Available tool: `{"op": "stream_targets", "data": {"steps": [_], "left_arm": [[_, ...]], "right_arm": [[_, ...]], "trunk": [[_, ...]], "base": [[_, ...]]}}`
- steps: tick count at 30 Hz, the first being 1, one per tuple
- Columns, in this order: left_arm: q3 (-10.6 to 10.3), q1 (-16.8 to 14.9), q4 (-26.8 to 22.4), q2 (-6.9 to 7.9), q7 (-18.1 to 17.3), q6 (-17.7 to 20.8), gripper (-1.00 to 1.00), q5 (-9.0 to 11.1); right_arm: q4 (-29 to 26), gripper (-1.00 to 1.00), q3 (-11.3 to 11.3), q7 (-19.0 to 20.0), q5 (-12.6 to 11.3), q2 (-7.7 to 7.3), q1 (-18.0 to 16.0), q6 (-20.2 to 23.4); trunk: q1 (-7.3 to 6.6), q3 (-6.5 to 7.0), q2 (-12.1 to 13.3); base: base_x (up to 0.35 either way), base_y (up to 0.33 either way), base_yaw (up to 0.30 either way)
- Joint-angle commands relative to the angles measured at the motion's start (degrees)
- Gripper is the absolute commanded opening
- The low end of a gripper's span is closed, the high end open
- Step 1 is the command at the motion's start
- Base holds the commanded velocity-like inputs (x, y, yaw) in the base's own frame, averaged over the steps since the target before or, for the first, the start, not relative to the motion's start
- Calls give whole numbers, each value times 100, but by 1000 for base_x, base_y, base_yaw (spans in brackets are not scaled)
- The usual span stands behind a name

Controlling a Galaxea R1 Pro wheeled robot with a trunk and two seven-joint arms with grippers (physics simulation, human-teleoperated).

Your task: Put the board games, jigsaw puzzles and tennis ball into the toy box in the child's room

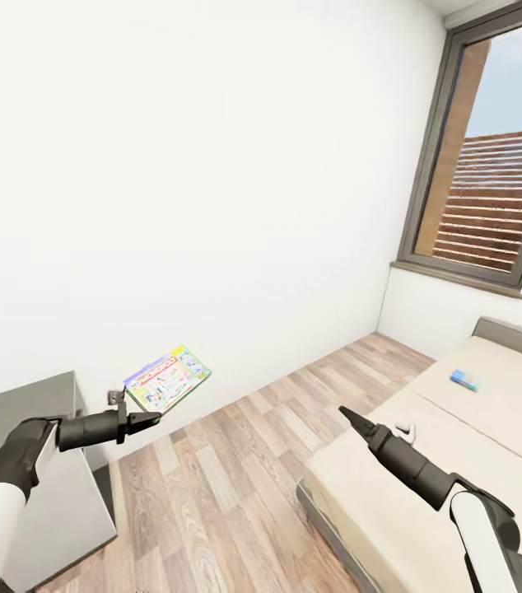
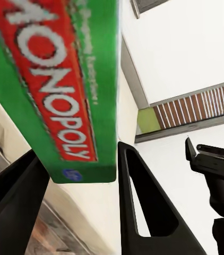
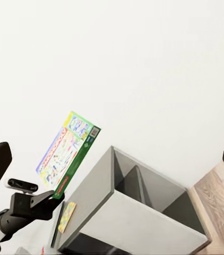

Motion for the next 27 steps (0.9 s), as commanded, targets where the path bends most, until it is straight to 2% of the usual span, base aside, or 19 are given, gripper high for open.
{"op": "stream_targets", "data": {"steps": [1, 27], "left_arm": [[19, -7, 1, -3, -33, 67, -100, -7], [12, -7, 1, -18, -38, 67, -100, -7]], "right_arm": [[3, 100, -10, 9, -17, -3, -4, 41], [11, 100, -18, 9, -16, 7, -4, 35]], "trunk": [[3, -10, -9], [3, -10, -9]], "base": [[0, 0, 288], [0, 0, 288]]}}
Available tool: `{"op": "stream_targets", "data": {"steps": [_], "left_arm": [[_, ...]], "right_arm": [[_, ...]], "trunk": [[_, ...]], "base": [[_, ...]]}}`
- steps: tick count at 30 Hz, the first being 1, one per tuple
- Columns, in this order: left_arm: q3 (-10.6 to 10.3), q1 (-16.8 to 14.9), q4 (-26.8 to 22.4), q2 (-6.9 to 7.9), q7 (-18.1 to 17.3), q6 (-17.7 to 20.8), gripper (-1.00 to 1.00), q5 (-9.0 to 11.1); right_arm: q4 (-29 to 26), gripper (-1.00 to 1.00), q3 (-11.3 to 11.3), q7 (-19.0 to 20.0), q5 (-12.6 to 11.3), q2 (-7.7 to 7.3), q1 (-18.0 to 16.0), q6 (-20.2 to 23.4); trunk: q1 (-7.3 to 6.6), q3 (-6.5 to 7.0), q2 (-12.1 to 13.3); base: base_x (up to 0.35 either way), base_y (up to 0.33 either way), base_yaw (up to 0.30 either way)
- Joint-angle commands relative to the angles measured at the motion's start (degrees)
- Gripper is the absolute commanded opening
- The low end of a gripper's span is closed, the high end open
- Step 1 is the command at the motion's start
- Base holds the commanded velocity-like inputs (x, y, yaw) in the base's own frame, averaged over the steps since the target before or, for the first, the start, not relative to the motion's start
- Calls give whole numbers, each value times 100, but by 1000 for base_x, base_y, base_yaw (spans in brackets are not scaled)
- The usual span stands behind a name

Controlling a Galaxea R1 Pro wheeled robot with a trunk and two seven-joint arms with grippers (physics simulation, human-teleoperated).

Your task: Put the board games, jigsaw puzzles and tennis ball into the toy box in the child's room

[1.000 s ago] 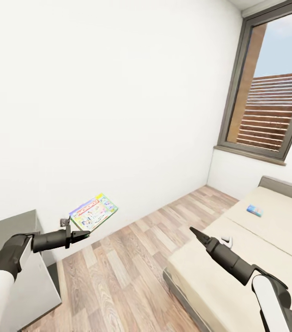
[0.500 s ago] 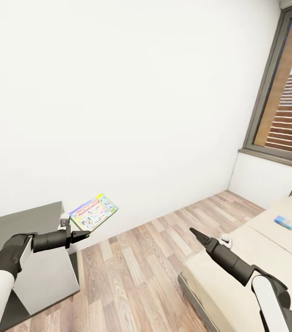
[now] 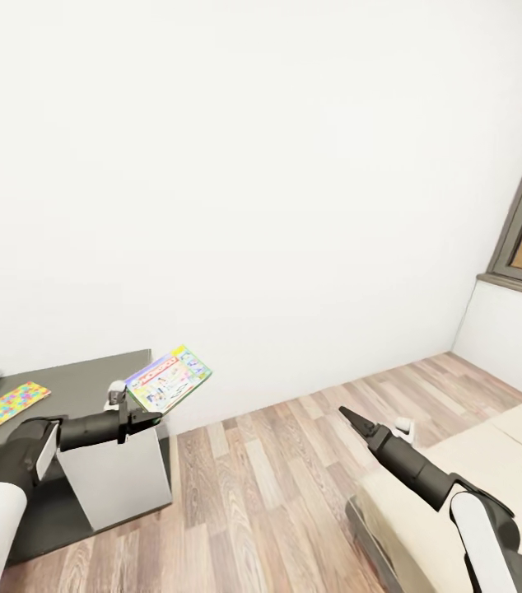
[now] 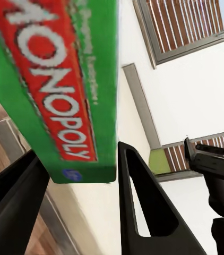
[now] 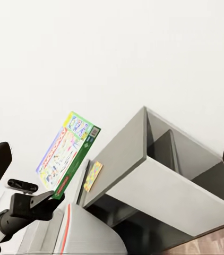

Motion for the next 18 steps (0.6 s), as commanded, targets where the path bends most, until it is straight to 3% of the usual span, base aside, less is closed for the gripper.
{"op": "stream_targets", "data": {"steps": [1, 7, 11, 18], "left_arm": [[18, -7, 1, -7, -34, 67, -100, -6], [-91, -7, 1, -16, -30, 67, -100, -6], [-242, -7, 1, -17, -27, 67, -100, -6], [-296, -7, 1, -15, -23, 67, -100, -6]], "right_arm": [[-2, 100, -10, 9, -17, 4, -4, 40], [-2, 100, -3, 9, -12, 8, -4, -86], [-2, 100, 33, -31, -9, 1, -4, -169], [-2, 100, 16, 2, -11, 3, -4, -197]], "trunk": [[3, -10, -11], [3, -10, -11], [3, -10, -11], [3, -10, -11]], "base": [[0, 0, 288], [0, 0, 255], [0, 0, 61], [0, 0, 9]]}}
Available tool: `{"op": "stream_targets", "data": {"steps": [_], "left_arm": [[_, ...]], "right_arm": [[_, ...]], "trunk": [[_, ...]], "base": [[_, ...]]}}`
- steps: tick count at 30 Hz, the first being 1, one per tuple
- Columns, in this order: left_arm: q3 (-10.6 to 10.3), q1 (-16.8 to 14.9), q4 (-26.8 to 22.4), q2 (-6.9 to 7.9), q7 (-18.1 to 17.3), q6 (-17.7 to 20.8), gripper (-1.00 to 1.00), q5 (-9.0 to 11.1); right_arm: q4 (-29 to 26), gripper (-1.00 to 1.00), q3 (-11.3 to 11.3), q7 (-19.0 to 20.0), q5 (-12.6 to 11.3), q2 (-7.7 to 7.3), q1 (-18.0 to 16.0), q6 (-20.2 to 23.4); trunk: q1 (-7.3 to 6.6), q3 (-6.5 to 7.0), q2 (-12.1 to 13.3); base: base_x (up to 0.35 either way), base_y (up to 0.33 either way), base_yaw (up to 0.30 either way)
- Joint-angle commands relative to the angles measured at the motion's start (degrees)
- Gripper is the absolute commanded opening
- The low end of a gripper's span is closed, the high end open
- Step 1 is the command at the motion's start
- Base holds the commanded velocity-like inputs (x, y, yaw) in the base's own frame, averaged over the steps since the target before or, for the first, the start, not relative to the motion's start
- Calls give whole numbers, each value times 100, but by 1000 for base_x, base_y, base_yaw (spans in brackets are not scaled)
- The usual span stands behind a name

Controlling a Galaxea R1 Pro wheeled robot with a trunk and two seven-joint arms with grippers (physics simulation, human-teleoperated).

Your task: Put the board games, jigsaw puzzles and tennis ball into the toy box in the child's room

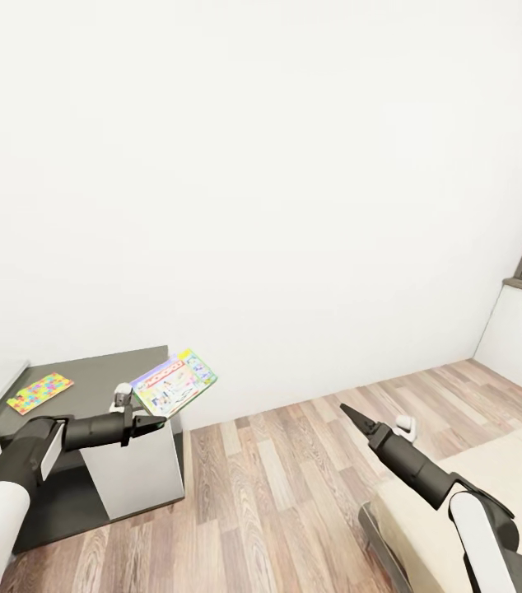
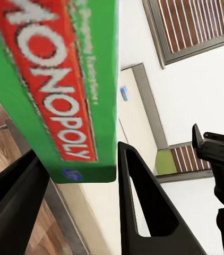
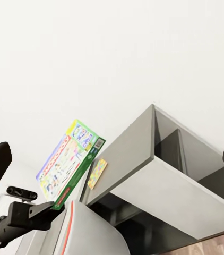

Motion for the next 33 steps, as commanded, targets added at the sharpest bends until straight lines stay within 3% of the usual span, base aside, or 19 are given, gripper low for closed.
{"op": "stream_targets", "data": {"steps": [1, 18, 29, 33], "left_arm": [[14, -5, 0, -2, -31, 61, -100, -21], [0, -5, -99, 9, -57, 54, -100, -23], [-33, 38, -1148, 143, -142, 120, -100, -14], [-32, 46, -1213, 302, -481, 155, -100, -12]], "right_arm": [[-1, 100, -12, 9, -21, 1, -5, 41], [-9, 100, 23, -38, -12, 1, -5, 40], [-10, 100, 34, -44, -12, -1, -5, 45], [-15, 100, 35, -40, -12, -3, -5, 48]], "trunk": [[3, -10, -11], [3, -10, -11], [3, 9, -11], [3, 21, -11]], "base": [[0, 0, 1], [0, 0, 0], [0, 0, 161], [0, 0, 267]]}}
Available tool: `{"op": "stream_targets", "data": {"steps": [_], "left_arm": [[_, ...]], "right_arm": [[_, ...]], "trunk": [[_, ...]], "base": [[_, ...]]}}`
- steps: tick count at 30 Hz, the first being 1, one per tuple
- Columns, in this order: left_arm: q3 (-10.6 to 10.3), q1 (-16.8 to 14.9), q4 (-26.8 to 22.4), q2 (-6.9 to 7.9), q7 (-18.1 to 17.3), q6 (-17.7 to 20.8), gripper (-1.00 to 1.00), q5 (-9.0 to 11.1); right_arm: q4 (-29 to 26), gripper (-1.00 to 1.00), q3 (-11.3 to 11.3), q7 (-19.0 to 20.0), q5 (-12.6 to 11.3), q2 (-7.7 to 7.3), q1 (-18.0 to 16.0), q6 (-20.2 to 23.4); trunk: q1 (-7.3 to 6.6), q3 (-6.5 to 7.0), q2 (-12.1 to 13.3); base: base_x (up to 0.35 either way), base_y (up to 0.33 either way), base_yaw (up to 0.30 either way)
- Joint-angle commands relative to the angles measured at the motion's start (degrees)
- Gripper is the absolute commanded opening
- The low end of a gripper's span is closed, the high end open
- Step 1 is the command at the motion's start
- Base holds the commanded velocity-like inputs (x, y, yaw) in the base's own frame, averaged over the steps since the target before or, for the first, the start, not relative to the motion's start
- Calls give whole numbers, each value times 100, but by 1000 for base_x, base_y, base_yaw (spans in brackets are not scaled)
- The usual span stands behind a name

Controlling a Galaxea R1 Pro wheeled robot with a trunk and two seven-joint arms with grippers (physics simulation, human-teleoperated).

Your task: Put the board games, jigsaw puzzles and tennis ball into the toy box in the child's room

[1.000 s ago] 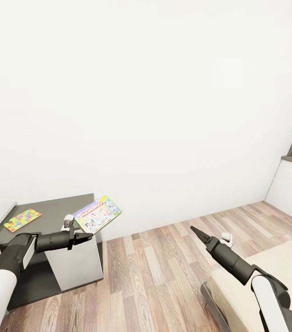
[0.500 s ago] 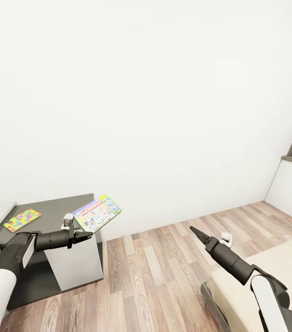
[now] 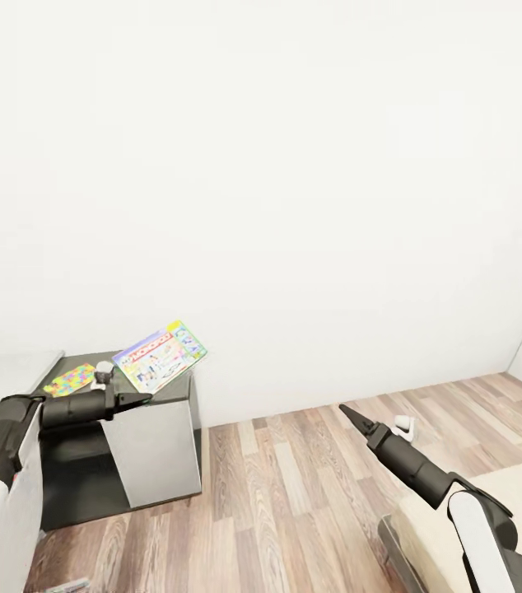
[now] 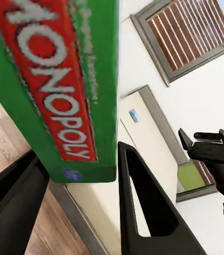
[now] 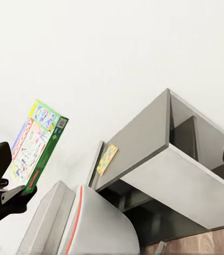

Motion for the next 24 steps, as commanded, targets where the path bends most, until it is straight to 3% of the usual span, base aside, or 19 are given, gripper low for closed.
{"op": "stream_targets", "data": {"steps": [1, 3, 6, 24], "left_arm": [[5, -2, -3, 44, -214, 58, -100, -38], [5, 3, -10, 134, -547, 59, -100, -46], [5, 5, -13, 213, -764, 59, -100, -54], [5, 6, 10, 230, -764, 44, -100, -75]], "right_arm": [[-3, 100, -10, 7, -22, 2, -3, 43], [-5, 100, -10, 7, -22, 4, -3, 43], [-5, 100, -4, 7, -22, 4, -3, 43], [3, 100, -1, 15, -25, 5, -3, 42]], "trunk": [[3, -5, -8], [3, 1, -8], [3, 10, -8], [3, 64, -8]], "base": [[0, 0, 271], [0, 0, 271], [0, 0, 272], [0, 0, 272]]}}
